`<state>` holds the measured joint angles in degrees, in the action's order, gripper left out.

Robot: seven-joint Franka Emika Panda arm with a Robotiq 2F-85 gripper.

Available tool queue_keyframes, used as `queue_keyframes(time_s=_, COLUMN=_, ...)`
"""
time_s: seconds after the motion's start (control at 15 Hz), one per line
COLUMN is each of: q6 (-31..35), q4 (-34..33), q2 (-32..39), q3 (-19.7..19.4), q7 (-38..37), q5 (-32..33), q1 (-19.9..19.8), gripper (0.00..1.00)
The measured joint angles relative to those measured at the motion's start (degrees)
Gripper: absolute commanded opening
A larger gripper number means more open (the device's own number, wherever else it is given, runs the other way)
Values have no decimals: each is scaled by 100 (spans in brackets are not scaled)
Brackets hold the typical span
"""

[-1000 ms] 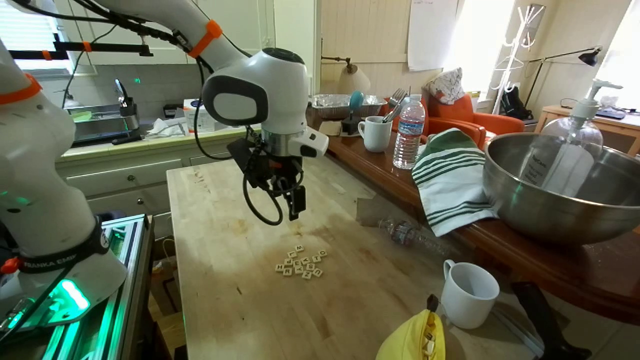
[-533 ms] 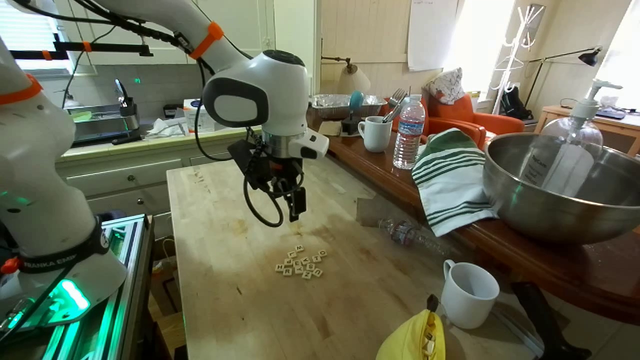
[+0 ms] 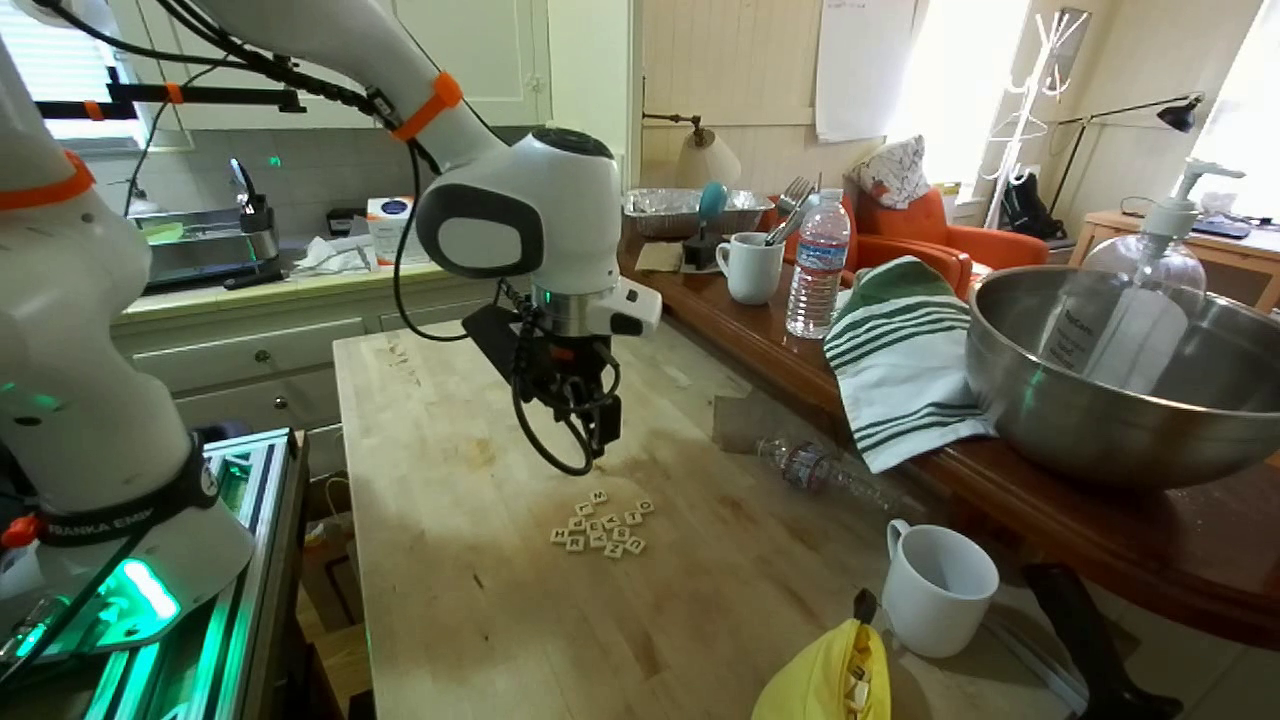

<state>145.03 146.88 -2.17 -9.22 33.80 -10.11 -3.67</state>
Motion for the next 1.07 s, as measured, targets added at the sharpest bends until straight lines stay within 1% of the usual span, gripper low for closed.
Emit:
queue_keyframes(time_s=0.13, q6=155, q4=-6, q2=159, q3=21, q7=178, q5=2, q1=-2, gripper=35)
queue_keyframes(time_s=0.27, q6=276, q4=-23, q2=308, q3=43, q7=365, q5=4, q1=-4, gripper=22)
queue_keyframes(time_s=0.33, q6=354, q4=-35, q2=380, q3=56, q7=474, q5=8, q1=-7, gripper=13)
queue_keyframes(time_s=0.47, q6=527, q4=-58, q2=519, q3=92, q7=692, q5=50, q1=-22, gripper=0)
queue_keyframes(time_s=0.73, q6=882, q4=-92, q2=766, q3=177, q7=1009, q5=244, q1=-98, gripper=0)
queue_keyframes(time_s=1.07, q6=1145, q4=-168, q2=1013, q3=249, q7=1152, q5=548, q1=-236, gripper=0)
